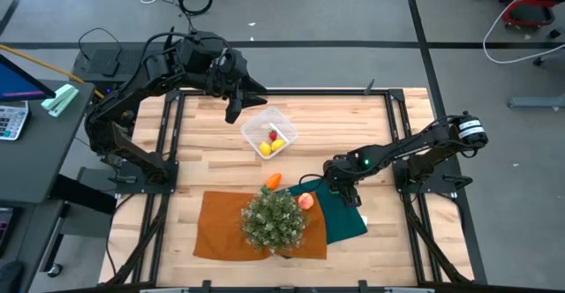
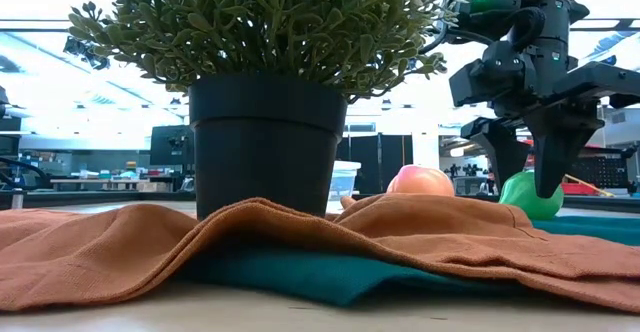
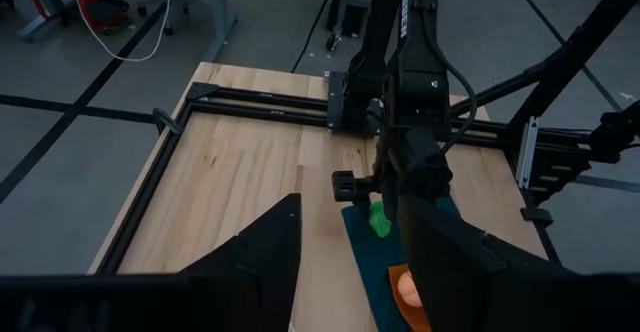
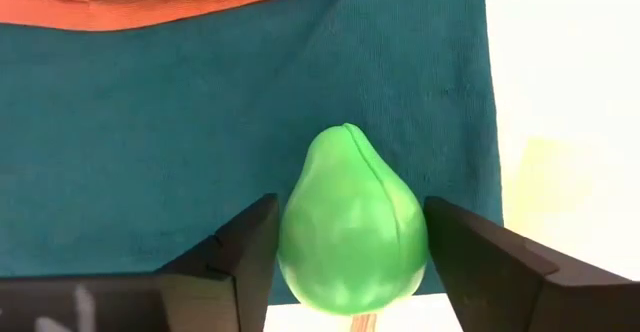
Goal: Pick and placing Produce into tupperware
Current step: Put the pear into the transparent container
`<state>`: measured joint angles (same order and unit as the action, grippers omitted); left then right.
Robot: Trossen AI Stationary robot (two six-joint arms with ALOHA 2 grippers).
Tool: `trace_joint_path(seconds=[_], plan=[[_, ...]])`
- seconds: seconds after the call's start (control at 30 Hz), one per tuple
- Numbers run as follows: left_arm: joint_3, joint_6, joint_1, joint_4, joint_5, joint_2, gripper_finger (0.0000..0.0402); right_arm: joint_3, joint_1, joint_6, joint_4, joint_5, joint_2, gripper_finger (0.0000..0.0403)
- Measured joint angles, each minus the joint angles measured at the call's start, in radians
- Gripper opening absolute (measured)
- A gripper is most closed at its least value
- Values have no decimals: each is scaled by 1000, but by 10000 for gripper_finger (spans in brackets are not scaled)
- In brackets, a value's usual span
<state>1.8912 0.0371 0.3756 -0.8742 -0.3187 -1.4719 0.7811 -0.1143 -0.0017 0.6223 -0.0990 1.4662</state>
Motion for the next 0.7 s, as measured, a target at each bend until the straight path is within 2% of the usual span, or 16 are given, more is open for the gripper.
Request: trace_joint_path(seconds=[0.2, 0.7], plan=[[0, 0, 0, 0, 0, 0, 176, 0, 0, 0, 0, 0, -1, 185], [0, 0, 0, 0, 0, 0, 173, 40, 0, 0, 24, 18, -1, 182]])
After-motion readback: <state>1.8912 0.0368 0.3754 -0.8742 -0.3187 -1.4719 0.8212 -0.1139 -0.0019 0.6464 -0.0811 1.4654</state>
